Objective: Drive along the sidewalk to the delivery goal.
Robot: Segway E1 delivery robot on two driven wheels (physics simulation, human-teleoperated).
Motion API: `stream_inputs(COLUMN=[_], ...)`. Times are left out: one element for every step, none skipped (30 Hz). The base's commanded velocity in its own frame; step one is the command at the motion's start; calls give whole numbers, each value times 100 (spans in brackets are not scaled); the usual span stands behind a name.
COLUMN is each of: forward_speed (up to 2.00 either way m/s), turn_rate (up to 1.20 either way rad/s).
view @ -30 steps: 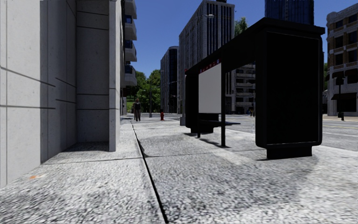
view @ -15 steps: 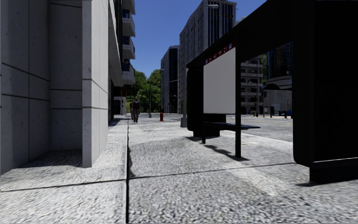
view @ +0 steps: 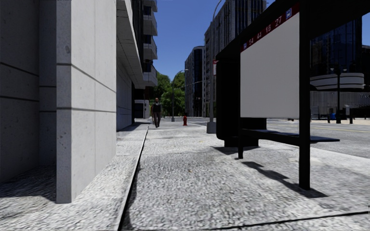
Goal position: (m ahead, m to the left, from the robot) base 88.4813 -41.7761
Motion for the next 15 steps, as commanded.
stream_inputs(forward_speed=[200, 200, 200, 200, 200, 200, 200, 200, 200, 200, 200, 200, 200, 200, 200], turn_rate=[37, 0, 0, 0, 0, 0, 0, 0, 0, 0, 0, 0, 0, 0, 1])
